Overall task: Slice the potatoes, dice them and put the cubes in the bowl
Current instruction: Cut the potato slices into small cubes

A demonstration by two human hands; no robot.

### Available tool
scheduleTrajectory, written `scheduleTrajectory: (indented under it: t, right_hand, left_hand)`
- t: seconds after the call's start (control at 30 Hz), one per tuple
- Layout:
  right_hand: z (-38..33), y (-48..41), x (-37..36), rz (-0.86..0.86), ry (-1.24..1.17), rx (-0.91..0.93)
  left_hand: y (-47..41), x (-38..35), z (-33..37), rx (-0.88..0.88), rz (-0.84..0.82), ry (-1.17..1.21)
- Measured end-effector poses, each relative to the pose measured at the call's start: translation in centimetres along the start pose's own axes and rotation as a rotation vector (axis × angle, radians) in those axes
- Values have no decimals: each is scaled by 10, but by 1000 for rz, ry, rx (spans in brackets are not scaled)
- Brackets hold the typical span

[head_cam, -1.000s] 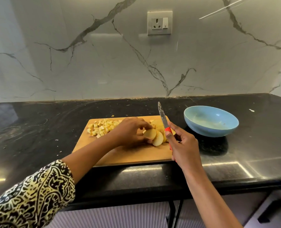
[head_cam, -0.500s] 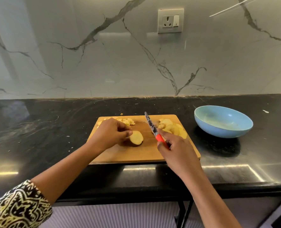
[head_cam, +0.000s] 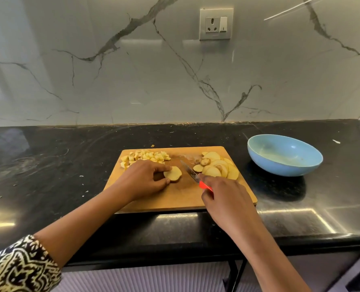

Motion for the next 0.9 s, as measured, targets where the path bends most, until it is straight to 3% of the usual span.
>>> scheduleTrajectory:
  t: [0.43, 0.9]
  right_hand:
    - [0, -8, -1, -40, 29, 56]
    - [-15, -25, 8, -188, 116, 60]
  left_hand:
    - [-3, -8, 6, -182, 68, -65]
    - [-1, -7, 8, -200, 96, -30]
Point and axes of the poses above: each hand's wrist, its own y-axis away from the middle knuckle, its own x-axis out of the back of the hand, z = x × y, the point moved 3 cm from there along -y, towards the middle knuckle
